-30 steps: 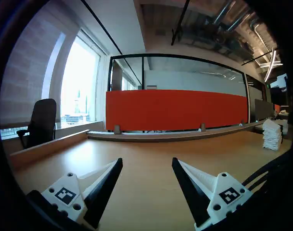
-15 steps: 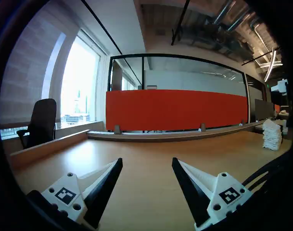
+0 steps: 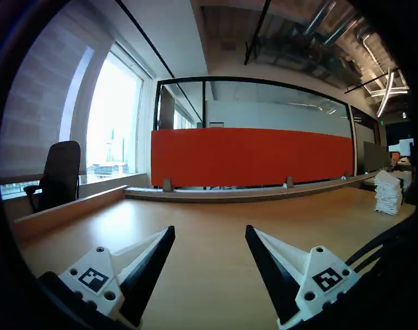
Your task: Fold towel
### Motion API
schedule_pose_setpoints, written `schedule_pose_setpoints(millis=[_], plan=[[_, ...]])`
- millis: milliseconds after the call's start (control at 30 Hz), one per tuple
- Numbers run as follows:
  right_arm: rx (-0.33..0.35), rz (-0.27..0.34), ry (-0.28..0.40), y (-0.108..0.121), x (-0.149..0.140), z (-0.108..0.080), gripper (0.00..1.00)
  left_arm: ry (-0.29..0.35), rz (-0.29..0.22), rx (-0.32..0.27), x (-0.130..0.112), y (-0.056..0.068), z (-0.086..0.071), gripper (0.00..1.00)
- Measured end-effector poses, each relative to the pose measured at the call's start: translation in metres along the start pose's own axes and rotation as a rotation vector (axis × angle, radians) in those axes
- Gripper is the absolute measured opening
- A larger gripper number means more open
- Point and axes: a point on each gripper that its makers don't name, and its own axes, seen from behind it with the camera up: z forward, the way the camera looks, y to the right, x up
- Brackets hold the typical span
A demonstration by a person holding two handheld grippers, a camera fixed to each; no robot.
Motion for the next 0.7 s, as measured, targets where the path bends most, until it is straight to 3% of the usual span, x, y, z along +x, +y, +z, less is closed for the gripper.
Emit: schedule_pose_setpoints(millis=[700], plan=[[-0.013, 0.026, -0.004, 0.009, -0.068, 0.007, 1.00, 0.000, 0.000, 0.000, 0.000, 0.000, 0.000, 0.95]])
